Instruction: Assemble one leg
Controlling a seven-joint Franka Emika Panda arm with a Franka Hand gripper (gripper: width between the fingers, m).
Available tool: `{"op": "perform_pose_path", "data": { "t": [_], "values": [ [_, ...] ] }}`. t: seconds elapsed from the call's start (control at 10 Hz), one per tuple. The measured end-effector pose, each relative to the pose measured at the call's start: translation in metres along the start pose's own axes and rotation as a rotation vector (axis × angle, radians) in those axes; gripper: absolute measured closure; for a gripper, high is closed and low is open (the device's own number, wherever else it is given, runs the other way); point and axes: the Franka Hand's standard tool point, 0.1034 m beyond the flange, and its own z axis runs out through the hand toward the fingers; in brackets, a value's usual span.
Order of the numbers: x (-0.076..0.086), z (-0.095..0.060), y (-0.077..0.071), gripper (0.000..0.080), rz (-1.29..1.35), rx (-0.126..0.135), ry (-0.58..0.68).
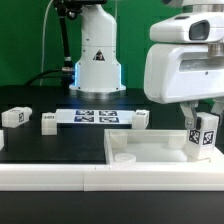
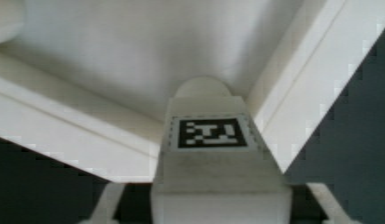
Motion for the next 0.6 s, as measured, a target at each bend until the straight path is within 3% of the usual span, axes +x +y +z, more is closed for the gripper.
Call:
{"op": "perform_pose_path", "data": {
  "t": [0.6],
  "values": [
    [-0.0003,0.0015,0.0011,0.0508,0.666,-0.001,0.027]
  ]
}}
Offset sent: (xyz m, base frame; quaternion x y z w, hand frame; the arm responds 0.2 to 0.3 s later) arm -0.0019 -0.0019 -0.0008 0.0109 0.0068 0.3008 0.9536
